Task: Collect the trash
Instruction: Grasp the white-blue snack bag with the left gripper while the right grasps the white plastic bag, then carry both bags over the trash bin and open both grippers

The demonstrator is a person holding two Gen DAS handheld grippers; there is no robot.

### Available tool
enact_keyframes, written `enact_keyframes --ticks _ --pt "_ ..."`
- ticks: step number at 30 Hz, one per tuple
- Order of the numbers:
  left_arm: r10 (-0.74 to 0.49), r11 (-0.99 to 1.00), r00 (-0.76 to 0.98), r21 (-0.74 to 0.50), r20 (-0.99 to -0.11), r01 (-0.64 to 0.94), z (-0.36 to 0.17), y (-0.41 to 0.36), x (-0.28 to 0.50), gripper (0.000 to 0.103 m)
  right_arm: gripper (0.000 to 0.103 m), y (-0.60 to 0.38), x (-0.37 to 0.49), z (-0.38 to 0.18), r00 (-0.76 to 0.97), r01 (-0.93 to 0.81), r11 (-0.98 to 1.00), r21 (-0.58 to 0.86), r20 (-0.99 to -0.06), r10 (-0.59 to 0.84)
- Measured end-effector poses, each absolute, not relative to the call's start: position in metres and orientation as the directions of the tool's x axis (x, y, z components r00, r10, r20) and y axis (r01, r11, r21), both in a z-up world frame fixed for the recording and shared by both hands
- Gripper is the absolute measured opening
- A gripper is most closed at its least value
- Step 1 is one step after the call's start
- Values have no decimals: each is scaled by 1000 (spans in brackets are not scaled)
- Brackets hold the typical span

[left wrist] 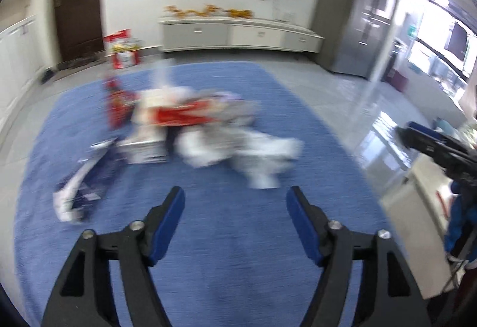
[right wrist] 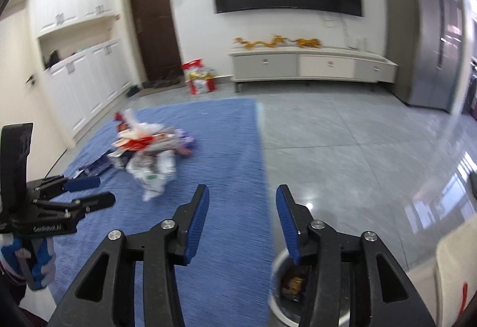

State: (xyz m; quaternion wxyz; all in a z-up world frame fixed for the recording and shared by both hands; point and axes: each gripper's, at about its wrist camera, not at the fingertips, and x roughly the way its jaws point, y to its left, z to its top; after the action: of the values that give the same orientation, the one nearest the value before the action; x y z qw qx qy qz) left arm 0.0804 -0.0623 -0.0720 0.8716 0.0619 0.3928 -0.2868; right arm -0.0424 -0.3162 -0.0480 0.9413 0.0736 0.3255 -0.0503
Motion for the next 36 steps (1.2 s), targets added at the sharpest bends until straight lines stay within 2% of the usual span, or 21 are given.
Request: enact_keyframes --ticks 4,6,10,20,23,25,26,28,31,32,33,36 --pt "-370 889 583 -93 -723 448 -83 -4 118 81 73 -289 -11 -55 772 73 992 99 -636 7" --pt "-324 911 609 -66 -724 406 -88 12 136 82 78 -273 8 -62 759 39 995 97 -651 33" --pt "-273 926 612 -29 -742 378 -102 39 176 86 80 -252 38 -78 734 -21 995 92 -674 78" --pt "-294 909 506 -74 -811 410 -136 43 223 87 80 -224 93 -114 669 -102 991 84 -732 130" --pt "-308 905 487 -94 -818 415 -143 42 223 87 69 -221 100 -119 656 -112 991 68 -744 126" --pt "-296 906 494 -77 -817 416 -144 41 219 86 47 -223 102 -124 643 -108 992 62 -757 117" --pt "-292 907 498 -71 -817 415 -143 40 216 79 45 -225 101 -124 642 -103 993 61 -758 113" --pt "-280 908 509 -52 -814 416 -142 38 208 70 29 -231 98 -127 634 -95 992 82 -764 124" --pt "-284 913 524 -59 -803 404 -136 42 198 57 24 -239 87 -127 634 -92 991 100 -762 136" --pt "-289 915 532 -66 -796 398 -133 45 192 47 23 -240 84 -126 634 -92 990 103 -761 138" --pt "-299 917 532 -83 -793 391 -129 48 191 44 23 -242 78 -124 635 -91 990 105 -760 139" --pt "-318 920 532 -121 -785 372 -124 55 178 44 22 -248 62 -119 642 -83 989 123 -752 148"
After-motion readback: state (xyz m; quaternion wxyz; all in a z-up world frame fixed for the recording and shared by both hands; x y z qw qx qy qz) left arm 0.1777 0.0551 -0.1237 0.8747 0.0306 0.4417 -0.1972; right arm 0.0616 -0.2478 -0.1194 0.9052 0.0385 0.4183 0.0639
